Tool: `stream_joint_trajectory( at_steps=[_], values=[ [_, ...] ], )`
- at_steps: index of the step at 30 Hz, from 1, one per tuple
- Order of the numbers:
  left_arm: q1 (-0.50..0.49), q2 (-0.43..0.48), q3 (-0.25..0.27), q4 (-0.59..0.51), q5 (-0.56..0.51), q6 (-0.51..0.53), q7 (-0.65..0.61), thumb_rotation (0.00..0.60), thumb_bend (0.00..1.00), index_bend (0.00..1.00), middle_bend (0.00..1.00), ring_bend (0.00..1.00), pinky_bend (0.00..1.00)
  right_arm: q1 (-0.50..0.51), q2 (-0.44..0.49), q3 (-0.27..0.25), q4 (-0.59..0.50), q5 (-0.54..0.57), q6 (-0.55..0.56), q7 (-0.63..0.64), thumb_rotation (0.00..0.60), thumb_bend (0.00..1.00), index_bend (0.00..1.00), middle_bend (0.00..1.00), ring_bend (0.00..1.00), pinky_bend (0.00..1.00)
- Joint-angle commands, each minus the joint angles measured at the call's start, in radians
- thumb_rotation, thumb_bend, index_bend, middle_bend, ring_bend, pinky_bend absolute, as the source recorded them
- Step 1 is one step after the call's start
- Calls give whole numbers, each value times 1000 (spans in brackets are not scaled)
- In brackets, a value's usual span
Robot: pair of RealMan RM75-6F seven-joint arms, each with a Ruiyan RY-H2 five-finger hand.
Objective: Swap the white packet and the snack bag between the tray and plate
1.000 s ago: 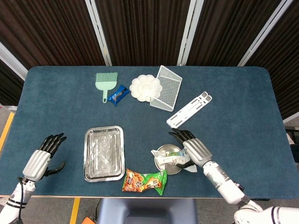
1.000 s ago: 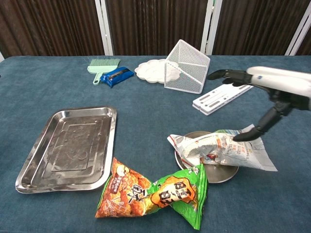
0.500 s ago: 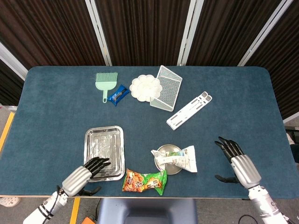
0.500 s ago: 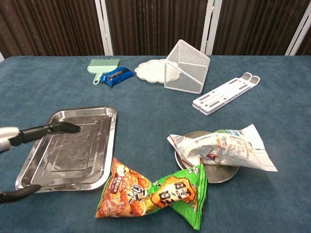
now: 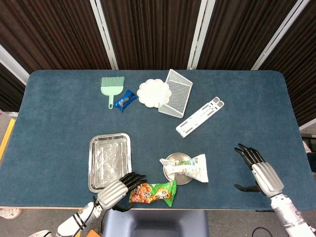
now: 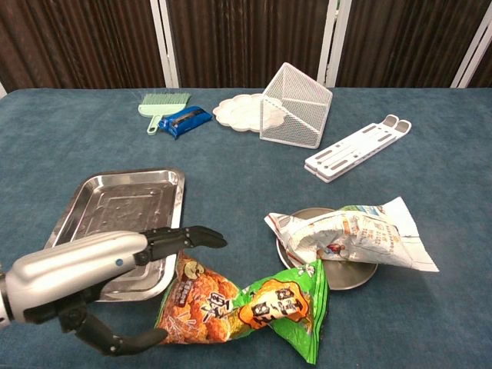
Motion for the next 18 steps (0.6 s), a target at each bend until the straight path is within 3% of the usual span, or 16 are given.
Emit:
stream_joint_trajectory(
  at_steps=[1, 13, 16, 18],
  values=[
    [-25, -37, -13, 16, -13, -29, 22, 600, 377, 0, 0, 0, 39, 1, 2, 4, -1, 0, -13, 2, 600, 179, 0, 0, 0, 0],
    [-79, -172, -41, 128, -55, -86, 104, 600, 377, 0, 17, 2, 76, 1, 12, 21, -1, -1, -44, 23, 600, 179, 0, 0, 0, 0],
    [-82, -197, -45, 155, -61, -80, 121, 600, 376, 6, 94, 54, 146, -2, 16, 26, 0, -1, -45, 32, 600, 179, 0, 0, 0, 0],
    [-79, -217, -52, 174, -70, -63, 123, 600, 373, 103, 216, 163, 233, -3, 17, 28, 1, -2, -47, 37, 600, 178, 0, 0, 0, 0]
  ],
)
